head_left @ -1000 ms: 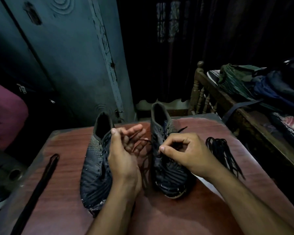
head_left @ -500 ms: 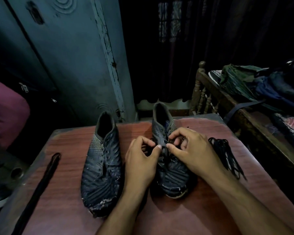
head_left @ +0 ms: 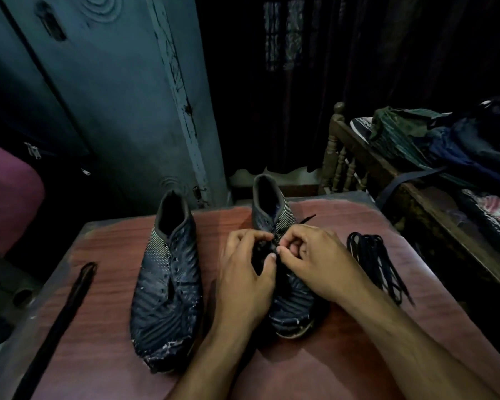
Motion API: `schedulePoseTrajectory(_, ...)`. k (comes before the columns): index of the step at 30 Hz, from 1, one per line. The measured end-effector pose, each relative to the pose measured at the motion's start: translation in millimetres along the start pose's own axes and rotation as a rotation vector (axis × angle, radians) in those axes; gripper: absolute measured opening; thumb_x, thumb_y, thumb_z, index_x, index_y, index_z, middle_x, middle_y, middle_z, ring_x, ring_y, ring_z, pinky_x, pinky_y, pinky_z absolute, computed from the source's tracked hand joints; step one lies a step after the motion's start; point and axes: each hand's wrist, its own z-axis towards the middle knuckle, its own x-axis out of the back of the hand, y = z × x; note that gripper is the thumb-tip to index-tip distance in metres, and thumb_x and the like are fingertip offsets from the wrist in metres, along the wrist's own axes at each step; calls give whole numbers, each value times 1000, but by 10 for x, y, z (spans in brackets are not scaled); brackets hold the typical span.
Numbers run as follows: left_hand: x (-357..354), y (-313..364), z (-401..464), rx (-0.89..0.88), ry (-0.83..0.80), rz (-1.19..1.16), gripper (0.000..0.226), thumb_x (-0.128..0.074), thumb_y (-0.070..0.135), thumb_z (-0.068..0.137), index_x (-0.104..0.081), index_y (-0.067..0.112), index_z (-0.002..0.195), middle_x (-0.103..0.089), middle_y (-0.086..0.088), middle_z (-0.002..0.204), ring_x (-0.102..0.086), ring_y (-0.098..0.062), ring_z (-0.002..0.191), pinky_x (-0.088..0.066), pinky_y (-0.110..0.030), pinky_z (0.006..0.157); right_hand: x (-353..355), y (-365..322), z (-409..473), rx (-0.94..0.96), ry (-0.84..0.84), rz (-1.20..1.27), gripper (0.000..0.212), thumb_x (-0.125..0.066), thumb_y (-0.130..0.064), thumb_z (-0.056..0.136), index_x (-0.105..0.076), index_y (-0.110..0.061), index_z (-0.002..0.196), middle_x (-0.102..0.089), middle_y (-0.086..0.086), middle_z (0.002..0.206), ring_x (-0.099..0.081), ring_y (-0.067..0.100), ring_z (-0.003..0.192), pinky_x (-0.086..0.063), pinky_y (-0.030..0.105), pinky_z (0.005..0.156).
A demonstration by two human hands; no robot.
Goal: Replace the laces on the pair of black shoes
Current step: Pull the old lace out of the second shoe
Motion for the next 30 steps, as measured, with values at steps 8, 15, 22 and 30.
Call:
schedulePoseTrajectory(8,-2,23,-36,31,33,91,29,-53,51,80,-60,39,105,-50,21,108,-55,-8,106,-48,-38,94,7,13,9,1,-79,163,14,-71,-23,78,-57,-25,79,-49,-6,65,-44,14,57,-42,37,58)
schedulePoseTrajectory(15,-13,-5,-46,45,28,61,22,-68,34,87,-62,36,108,-52,18,110,-58,-7,102,-51,-36,91,45,51,19,-21,-142,277,15,-76,-25,81,-61,-24,76,-49,-11,64,-43,4,61,-37,26,60)
schedulePoseTrajectory(22,-33,22,-43,60,54,69,17,-70,29,86,-54,34,89,-47,15,104,-55,-11,100,-49,-40,88,191,77,23,-20,-274,449,7,-74,-18,89,-76,-25,89,-54,-5,63,-48,11,64,-40,28,65)
schedulePoseTrajectory(30,-67,-39,24,154,-12,-157,17,-72,17,85,-72,33,88,-50,15,114,-52,3,112,-40,-17,96,268,127,18,0,-342,565,14,-69,-23,87,-78,-20,97,-41,-4,58,-38,19,62,-32,34,64)
